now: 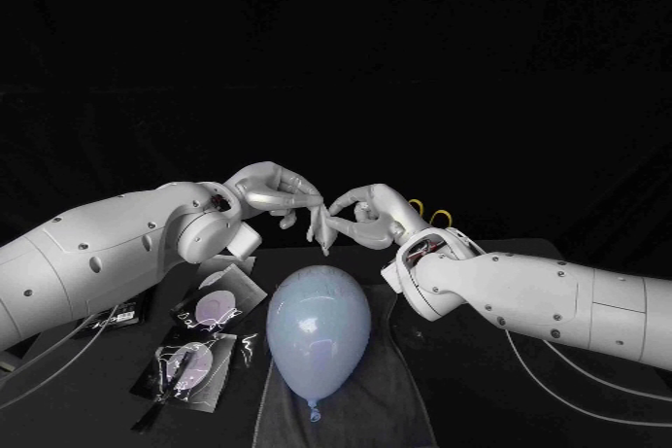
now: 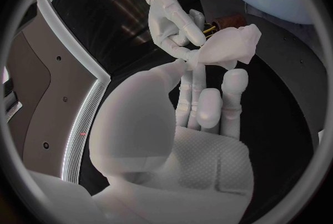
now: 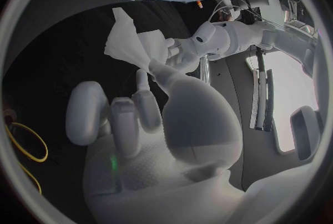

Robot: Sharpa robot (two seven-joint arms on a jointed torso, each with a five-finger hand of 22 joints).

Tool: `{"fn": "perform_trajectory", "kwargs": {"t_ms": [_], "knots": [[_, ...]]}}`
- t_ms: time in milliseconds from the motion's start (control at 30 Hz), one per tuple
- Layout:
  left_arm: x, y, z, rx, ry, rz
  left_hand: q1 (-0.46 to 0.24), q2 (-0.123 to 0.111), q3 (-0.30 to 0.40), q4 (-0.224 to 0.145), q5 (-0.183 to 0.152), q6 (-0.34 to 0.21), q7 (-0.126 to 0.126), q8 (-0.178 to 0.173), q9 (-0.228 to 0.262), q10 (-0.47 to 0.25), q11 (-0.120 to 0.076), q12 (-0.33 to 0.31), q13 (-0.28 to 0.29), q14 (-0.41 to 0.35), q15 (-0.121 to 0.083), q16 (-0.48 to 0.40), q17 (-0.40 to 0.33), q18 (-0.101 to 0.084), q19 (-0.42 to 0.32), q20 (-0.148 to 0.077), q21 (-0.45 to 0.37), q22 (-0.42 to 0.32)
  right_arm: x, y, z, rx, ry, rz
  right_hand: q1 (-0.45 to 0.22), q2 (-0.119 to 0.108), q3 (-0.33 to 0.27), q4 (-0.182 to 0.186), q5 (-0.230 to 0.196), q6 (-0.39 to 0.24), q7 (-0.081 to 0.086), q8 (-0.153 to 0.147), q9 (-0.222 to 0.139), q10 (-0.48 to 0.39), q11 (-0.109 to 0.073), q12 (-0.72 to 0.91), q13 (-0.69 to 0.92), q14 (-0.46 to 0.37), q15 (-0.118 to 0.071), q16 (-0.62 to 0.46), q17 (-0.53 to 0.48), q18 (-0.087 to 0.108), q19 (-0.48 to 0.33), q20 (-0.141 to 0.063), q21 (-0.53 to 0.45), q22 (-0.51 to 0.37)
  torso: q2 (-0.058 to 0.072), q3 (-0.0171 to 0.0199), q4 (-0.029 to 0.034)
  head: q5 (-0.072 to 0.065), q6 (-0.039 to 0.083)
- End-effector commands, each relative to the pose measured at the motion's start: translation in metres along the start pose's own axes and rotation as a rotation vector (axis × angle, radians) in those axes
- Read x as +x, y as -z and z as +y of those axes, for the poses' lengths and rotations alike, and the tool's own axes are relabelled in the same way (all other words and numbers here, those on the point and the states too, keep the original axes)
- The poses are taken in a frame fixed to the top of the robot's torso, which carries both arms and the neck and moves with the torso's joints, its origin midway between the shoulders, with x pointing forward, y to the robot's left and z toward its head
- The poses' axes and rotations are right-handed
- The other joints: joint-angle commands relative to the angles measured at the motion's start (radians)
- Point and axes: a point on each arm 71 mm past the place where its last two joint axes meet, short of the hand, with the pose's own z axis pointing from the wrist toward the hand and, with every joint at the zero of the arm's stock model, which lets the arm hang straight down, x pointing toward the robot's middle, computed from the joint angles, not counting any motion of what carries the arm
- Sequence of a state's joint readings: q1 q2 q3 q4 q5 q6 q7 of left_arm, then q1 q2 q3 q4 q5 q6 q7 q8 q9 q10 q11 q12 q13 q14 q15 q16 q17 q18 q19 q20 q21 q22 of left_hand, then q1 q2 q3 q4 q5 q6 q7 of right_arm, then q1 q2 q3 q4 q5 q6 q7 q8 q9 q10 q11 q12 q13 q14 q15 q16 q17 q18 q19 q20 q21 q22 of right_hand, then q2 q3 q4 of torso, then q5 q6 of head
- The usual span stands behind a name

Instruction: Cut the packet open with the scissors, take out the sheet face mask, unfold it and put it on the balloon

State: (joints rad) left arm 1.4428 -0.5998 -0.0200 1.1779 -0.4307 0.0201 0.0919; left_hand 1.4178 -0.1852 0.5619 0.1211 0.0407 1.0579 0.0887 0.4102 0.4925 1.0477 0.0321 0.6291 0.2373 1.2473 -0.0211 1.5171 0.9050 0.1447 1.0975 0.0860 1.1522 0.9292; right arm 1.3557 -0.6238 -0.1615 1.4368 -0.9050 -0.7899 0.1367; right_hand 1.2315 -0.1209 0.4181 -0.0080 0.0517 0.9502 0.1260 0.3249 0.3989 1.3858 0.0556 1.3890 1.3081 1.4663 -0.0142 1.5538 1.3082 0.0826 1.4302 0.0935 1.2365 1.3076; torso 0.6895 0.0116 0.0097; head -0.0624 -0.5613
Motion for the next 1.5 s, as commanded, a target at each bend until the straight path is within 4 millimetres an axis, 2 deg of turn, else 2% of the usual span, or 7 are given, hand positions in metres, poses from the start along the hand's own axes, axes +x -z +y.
{"fn": "perform_trajectory", "kwargs": {"t_ms": [33, 600, 700, 833, 1033, 1167, 1500], "knots": [[0.0008, -0.0006, -0.0027, 0.015, 0.009, -0.003, 0.011, -0.001, 0.007, -0.001, 0.007, 0.008, -0.001, 0.007, 0.026, 0.007, -0.001, -0.007, -0.001, 0.005, 0.0, 0.004, 0.0, -0.003, 0.005, -0.001, 0.004, 0.001, 0.0009, -0.0005, 0.0008, -0.004, 0.015, 0.002, 0.007, 0.011, -0.003, 0.001, -0.003, 0.011, -0.003, 0.006, 0.002, 0.002, -0.01, 0.005, 0.025, 0.094, -0.007, 0.004, 0.214, -0.012, 0.001, -0.007, 0.008, 0.124, 0.0, 0.0004, 0.0004, 0.0, -0.001], [0.0039, -0.0008, -0.0034, 0.013, 0.013, 0.016, 0.01, -0.001, 0.008, -0.001, 0.007, 0.009, -0.001, 0.007, 0.027, 0.009, -0.001, -0.007, -0.002, 0.005, 0.0, 0.005, 0.001, -0.003, 0.006, -0.002, 0.004, 0.001, 0.0046, -0.0032, 0.0028, -0.002, 0.007, -0.006, 0.011, 0.026, -0.002, 0.011, -0.003, 0.017, -0.008, 0.015, 0.006, 0.009, -0.016, 0.009, 0.032, 0.095, -0.013, 0.006, 0.22, -0.013, 0.004, -0.013, 0.013, 0.127, 0.0, 0.0004, 0.001, -0.001, -0.003], [0.004, -0.0008, -0.0033, 0.012, 0.014, 0.017, 0.01, -0.001, 0.008, -0.001, 0.007, 0.009, -0.001, 0.007, 0.027, 0.009, -0.001, -0.007, -0.002, 0.005, 0.0, 0.005, 0.001, -0.003, 0.006, -0.002, 0.004, 0.001, 0.0046, -0.0033, 0.0033, -0.003, 0.003, -0.011, 0.013, 0.04, 0.002, 0.019, -0.003, 0.021, -0.012, 0.019, 0.007, 0.014, -0.019, 0.013, 0.037, 0.095, -0.015, 0.006, 0.221, -0.014, 0.006, -0.015, 0.015, 0.129, 0.0, 0.0002, 0.0002, 0.0, -0.003], [0.0035, -0.0007, -0.0031, 0.01, 0.013, 0.015, 0.01, -0.002, 0.008, -0.001, 0.007, 0.009, -0.001, 0.007, 0.027, 0.01, -0.001, -0.007, -0.002, 0.005, 0.0, 0.005, 0.0, -0.003, 0.007, -0.002, 0.005, 0.002, 0.0042, -0.0029, 0.0044, -0.011, -0.001, -0.02, 0.031, 0.073, 0.02, 0.024, -0.003, 0.038, -0.026, 0.038, 0.016, 0.028, -0.03, 0.023, 0.053, 0.097, -0.023, 0.007, 0.226, -0.016, 0.012, -0.021, 0.026, 0.134, 0.0, 0.0002, -0.0004, 0.001, -0.003], [0.0026, -0.0006, -0.0026, 0.008, 0.012, 0.009, 0.01, -0.002, 0.008, -0.001, 0.007, 0.009, -0.001, 0.007, 0.027, 0.01, -0.001, -0.007, -0.002, 0.005, 0.0, 0.005, 0.0, -0.003, 0.007, -0.002, 0.005, 0.002, 0.0025, -0.0018, 0.0053, -0.024, -0.001, -0.033, 0.049, 0.106, 0.05, 0.03, -0.003, 0.058, -0.046, 0.079, 0.038, 0.061, -0.048, 0.049, 0.09, 0.098, -0.04, 0.01, 0.234, -0.019, 0.021, -0.036, 0.043, 0.143, 0.0, 0.0008, -0.0005, 0.001, -0.003], [0.0021, -0.0006, -0.0024, 0.007, 0.011, 0.006, 0.011, -0.002, 0.009, -0.001, 0.007, 0.009, -0.001, 0.007, 0.028, 0.01, -0.001, -0.007, -0.002, 0.006, 0.0, 0.005, 0.001, -0.003, 0.007, -0.002, 0.005, 0.002, 0.0014, -0.0013, 0.0054, -0.029, 0.0, -0.04, 0.055, 0.115, 0.071, 0.03, -0.003, 0.058, -0.05, 0.1, 0.051, 0.077, -0.053, 0.062, 0.11, 0.099, -0.045, 0.011, 0.238, -0.021, 0.024, -0.042, 0.049, 0.147, 0.0, 0.0007, -0.0002, 0.001, -0.003], [0.0003, -0.0004, -0.0017, 0.004, 0.01, -0.004, 0.011, -0.002, 0.009, -0.001, 0.007, 0.009, -0.001, 0.007, 0.028, 0.011, -0.001, -0.008, -0.002, 0.005, 0.0, 0.005, 0.0, -0.003, 0.007, -0.002, 0.005, 0.002, -0.0014, -0.0001, 0.0033, -0.022, 0.013, -0.05, 0.064, 0.106, 0.107, 0.017, -0.003, 0.047, -0.052, 0.135, 0.073, 0.092, -0.056, 0.073, 0.128, 0.1, -0.048, 0.012, 0.244, -0.024, 0.03, -0.047, 0.06, 0.153, 0.0, 0.0006, 0.0, 0.001, -0.002]]}}
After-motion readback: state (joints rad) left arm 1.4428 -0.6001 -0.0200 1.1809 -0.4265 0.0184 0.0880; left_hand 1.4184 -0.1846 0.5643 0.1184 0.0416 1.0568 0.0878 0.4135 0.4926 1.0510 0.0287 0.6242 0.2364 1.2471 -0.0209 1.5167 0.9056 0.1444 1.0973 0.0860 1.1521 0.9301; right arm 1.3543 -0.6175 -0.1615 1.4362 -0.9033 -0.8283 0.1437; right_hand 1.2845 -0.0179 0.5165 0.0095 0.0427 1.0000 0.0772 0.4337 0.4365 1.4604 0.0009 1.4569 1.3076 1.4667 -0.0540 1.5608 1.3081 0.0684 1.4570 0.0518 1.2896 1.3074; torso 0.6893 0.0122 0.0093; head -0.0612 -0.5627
